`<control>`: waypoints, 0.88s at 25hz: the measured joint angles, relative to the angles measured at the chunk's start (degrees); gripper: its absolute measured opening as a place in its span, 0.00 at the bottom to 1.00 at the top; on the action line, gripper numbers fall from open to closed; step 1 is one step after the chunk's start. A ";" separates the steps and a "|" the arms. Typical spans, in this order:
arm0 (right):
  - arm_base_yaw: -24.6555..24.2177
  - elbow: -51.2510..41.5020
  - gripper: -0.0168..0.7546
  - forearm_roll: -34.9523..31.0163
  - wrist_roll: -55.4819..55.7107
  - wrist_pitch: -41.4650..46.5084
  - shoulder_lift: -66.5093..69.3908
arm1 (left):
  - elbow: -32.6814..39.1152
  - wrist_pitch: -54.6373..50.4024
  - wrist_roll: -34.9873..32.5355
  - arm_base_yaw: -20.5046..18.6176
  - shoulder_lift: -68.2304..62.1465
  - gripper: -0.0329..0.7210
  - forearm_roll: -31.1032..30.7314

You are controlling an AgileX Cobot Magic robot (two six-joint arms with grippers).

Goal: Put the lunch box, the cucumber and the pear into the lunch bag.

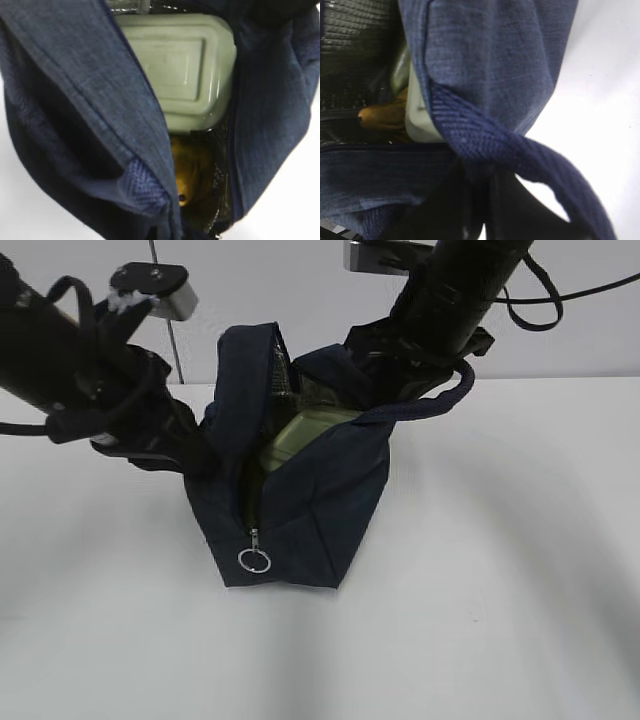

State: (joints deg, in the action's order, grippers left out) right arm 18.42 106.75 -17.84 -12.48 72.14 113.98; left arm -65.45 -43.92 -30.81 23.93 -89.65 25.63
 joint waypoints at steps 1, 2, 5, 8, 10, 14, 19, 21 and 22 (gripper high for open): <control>0.00 0.00 0.04 0.00 -0.02 0.04 0.00 | -0.39 0.16 0.28 0.18 -0.84 0.05 0.05; 0.00 0.00 0.04 0.00 -0.02 0.04 0.00 | -0.77 0.23 0.53 0.39 -1.71 0.05 0.05; -0.14 -0.63 0.04 0.11 -0.11 0.04 -0.05 | -2.18 0.51 1.15 0.45 -3.68 0.05 0.05; -0.14 -4.96 0.04 -0.01 -0.24 -0.63 -1.76 | -4.12 0.55 1.96 0.45 -4.71 0.05 -0.20; -0.14 -10.35 0.04 -0.09 -0.50 -1.35 -4.02 | -5.46 0.38 3.21 0.45 -5.29 0.05 -1.60; -0.14 -20.21 0.04 -2.71 -2.87 -5.90 -8.99 | -7.84 -1.78 4.19 0.45 -5.96 0.05 -3.32; -0.14 -23.83 0.07 -5.06 -4.38 -11.09 -10.14 | -7.91 -3.52 4.29 0.51 -6.23 0.06 -3.63; -0.14 -23.83 0.18 -7.08 -6.62 -12.38 -10.14 | -7.97 -3.82 4.29 0.51 -6.23 0.13 -3.69; -0.14 -23.83 0.29 -8.76 -8.47 -12.85 -10.14 | -7.97 -3.82 4.29 0.51 -6.23 0.20 -3.69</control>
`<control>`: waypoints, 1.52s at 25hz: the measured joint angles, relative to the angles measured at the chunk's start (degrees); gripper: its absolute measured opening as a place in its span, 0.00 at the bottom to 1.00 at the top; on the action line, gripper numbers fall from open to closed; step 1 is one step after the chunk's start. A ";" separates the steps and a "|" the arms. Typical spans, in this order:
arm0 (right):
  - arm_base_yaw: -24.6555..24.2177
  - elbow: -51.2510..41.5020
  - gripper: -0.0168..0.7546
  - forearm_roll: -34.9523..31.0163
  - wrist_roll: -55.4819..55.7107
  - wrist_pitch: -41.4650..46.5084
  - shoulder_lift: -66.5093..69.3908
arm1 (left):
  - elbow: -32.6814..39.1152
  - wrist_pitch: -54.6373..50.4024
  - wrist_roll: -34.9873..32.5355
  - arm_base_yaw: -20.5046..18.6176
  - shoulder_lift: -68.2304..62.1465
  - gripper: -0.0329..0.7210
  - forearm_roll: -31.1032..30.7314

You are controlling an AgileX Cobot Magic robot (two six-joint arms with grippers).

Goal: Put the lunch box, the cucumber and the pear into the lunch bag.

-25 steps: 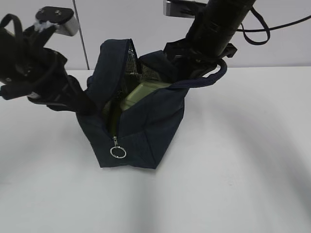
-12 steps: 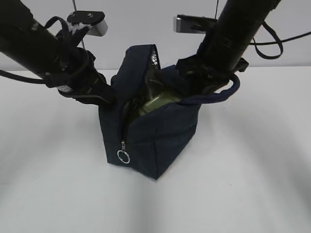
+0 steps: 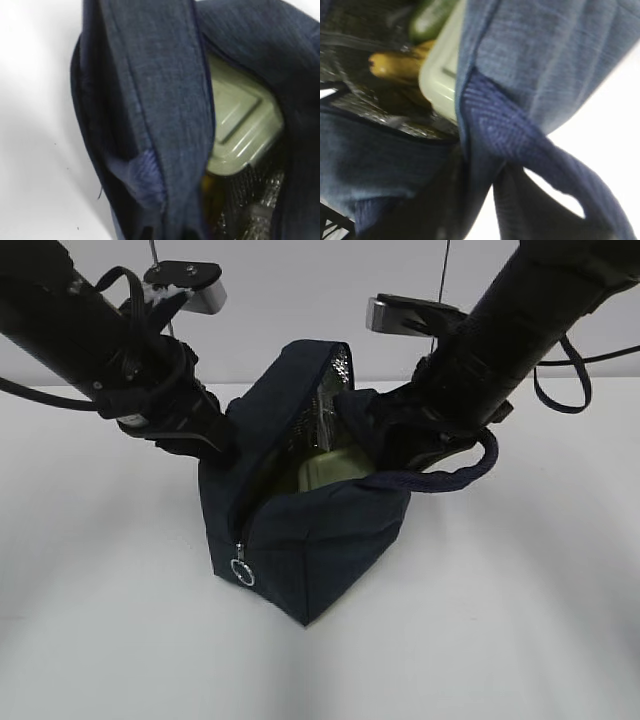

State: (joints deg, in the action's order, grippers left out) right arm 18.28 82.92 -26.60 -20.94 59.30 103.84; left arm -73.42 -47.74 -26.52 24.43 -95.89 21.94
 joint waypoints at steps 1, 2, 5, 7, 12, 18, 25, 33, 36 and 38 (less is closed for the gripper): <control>0.00 0.11 0.41 -2.20 -2.24 -0.29 0.00 | 0.00 0.00 0.03 0.00 0.00 0.28 0.05; -0.04 0.36 0.52 -4.11 -4.12 -0.57 -0.11 | 0.00 0.00 0.03 0.00 0.00 0.38 0.12; -0.04 1.13 0.75 -8.54 -7.16 -1.32 -0.66 | 0.00 0.00 -0.08 0.00 0.06 0.60 0.89; -0.04 1.62 0.77 -9.59 -7.56 -1.58 -0.89 | 0.00 0.00 -0.14 0.00 0.23 0.64 1.18; -0.04 1.62 0.77 -9.83 -7.85 -1.68 -0.96 | 0.00 -0.16 -0.14 0.00 2.27 0.67 1.37; -0.04 1.50 0.77 -10.17 -9.08 -2.20 -5.46 | 1.12 1.65 -1.93 0.00 6.87 0.67 1.43; 3.55 -16.94 0.76 -20.79 -22.29 -17.17 -23.90 | 14.92 15.82 -8.97 0.00 18.73 0.64 7.66; 19.76 -45.15 0.76 -68.33 -76.31 -48.90 -33.21 | 28.97 26.00 -22.52 0.35 26.90 0.64 19.91; 21.45 -47.05 0.73 -74.61 -83.27 -48.83 -30.21 | 29.93 27.79 -23.02 0.40 27.41 0.63 20.37; 21.54 -47.05 0.70 -75.81 -84.04 -47.28 -27.77 | 29.93 28.41 -23.11 0.40 27.48 0.62 20.50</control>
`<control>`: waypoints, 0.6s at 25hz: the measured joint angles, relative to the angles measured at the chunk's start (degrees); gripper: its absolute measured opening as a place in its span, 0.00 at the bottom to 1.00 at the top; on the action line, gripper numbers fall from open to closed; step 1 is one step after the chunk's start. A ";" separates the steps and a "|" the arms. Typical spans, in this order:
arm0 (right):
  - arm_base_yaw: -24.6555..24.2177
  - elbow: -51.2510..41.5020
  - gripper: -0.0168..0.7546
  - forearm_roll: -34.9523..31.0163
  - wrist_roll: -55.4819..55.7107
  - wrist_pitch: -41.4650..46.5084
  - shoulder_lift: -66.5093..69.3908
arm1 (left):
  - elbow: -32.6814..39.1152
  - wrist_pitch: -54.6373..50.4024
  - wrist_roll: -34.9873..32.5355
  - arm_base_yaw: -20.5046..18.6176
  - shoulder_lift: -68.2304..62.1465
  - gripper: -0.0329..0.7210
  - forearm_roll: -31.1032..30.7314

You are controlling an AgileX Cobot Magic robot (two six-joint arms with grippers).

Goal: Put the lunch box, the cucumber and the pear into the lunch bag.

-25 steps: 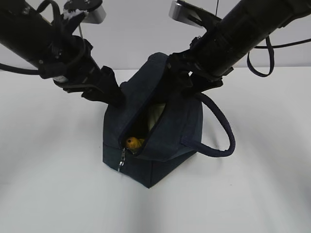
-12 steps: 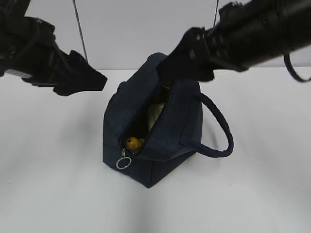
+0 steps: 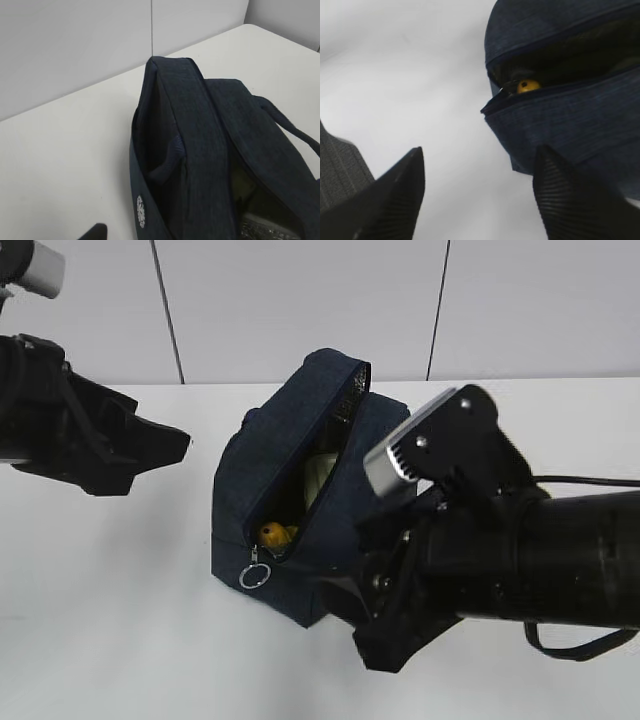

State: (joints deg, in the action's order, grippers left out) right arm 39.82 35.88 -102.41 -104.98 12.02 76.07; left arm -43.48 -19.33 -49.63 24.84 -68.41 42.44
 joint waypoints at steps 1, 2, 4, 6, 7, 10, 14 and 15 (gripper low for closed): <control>0.00 0.00 0.67 -0.21 -0.12 1.24 1.19 | 0.00 0.24 0.00 0.00 0.00 0.61 0.07; 0.00 0.00 0.65 -0.29 -0.22 2.14 2.19 | 0.00 0.27 -0.05 0.00 0.00 0.61 0.11; 0.00 0.67 0.61 -0.39 -0.48 3.64 4.42 | 0.00 0.27 -0.05 0.00 0.00 0.60 0.11; 0.00 1.39 0.58 -0.39 -0.60 4.52 5.81 | 0.00 0.32 -0.05 0.00 0.00 0.60 0.11; 0.00 1.76 0.56 -0.39 -0.60 5.22 6.26 | 0.00 0.32 -0.05 0.00 0.00 0.60 0.13; 0.00 2.72 0.47 -0.39 -0.60 8.37 6.68 | 0.00 0.24 -0.05 0.00 0.00 0.60 0.13; 0.00 3.86 0.36 -0.39 -0.60 12.28 6.91 | 0.00 0.16 -0.05 0.00 0.00 0.60 0.13; 0.00 4.13 0.35 -0.39 -0.60 12.51 6.90 | 0.00 0.11 -0.05 0.00 0.00 0.60 0.13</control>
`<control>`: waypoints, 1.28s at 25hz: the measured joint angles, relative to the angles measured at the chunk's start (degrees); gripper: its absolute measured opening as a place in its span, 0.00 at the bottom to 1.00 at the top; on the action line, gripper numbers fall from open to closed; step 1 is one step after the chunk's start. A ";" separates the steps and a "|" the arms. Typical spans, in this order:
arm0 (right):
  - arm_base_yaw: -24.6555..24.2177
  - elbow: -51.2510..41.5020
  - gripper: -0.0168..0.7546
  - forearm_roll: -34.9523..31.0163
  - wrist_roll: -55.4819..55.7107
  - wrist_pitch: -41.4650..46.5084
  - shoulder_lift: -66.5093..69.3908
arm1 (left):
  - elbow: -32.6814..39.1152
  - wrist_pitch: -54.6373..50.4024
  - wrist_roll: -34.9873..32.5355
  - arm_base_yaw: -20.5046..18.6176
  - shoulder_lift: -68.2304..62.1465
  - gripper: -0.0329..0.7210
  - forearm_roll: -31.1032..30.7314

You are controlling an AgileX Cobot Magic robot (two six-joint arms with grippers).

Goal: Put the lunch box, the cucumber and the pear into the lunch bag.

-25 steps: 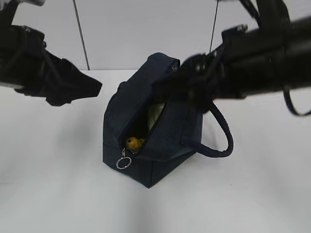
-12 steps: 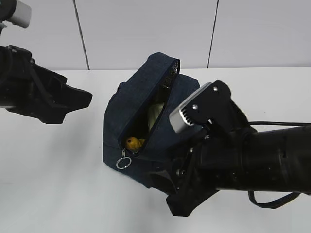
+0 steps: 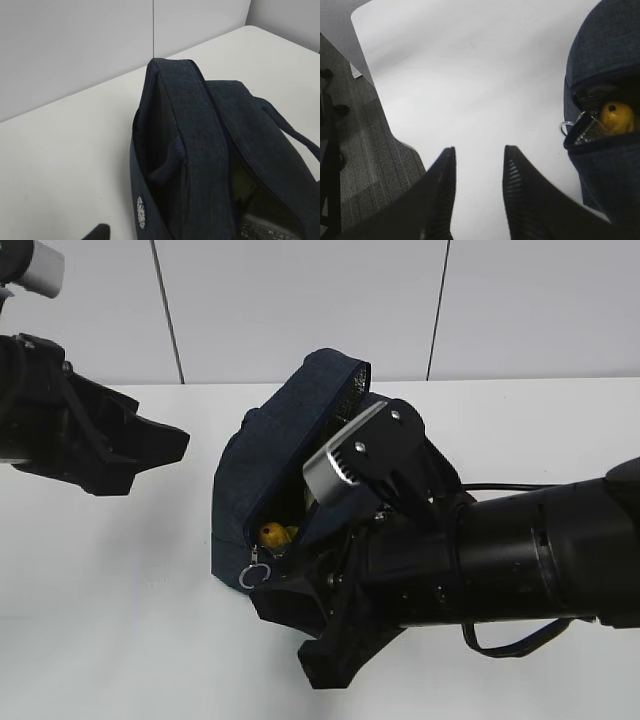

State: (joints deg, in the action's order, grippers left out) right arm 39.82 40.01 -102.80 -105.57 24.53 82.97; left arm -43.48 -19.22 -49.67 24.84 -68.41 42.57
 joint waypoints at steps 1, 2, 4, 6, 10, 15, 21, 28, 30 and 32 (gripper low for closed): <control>0.00 0.27 0.35 0.00 -0.11 0.11 0.00 | 0.00 0.00 0.00 0.00 0.00 0.60 0.00; 0.00 0.38 0.34 0.00 -0.36 0.22 0.00 | 0.00 0.00 0.00 0.00 0.00 0.60 0.00; 0.00 0.42 0.34 0.00 -0.56 0.22 0.00 | 0.00 -0.10 0.00 0.00 0.00 0.59 0.00; 0.00 0.42 0.34 0.00 -0.58 0.22 0.00 | 0.00 -0.16 0.00 0.00 0.00 0.58 0.00; 0.00 0.42 0.34 0.00 -0.68 0.22 0.00 | 0.00 -0.16 0.00 0.00 0.00 0.56 0.00; 0.00 0.42 0.34 0.00 -0.68 0.22 0.02 | 0.00 -0.16 -0.02 0.00 0.00 0.52 0.05; 0.00 0.42 0.34 0.00 -0.68 0.22 0.02 | 0.00 -0.16 -0.06 0.00 0.00 0.48 0.10; 0.00 0.42 0.34 0.00 -0.68 0.22 0.02 | 0.00 -0.16 -0.06 0.00 0.00 0.45 0.10; 0.00 0.42 0.34 0.00 -0.68 0.22 0.02 | 0.00 -0.16 -0.06 0.00 0.00 0.43 0.10; 0.00 0.52 0.34 2.01 -0.32 0.22 0.02 | 0.00 -0.16 -0.06 0.00 0.00 0.43 0.10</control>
State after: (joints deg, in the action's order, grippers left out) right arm 39.82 40.53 -100.79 -105.90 24.75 82.99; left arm -43.48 -19.38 -49.74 24.84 -68.41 42.68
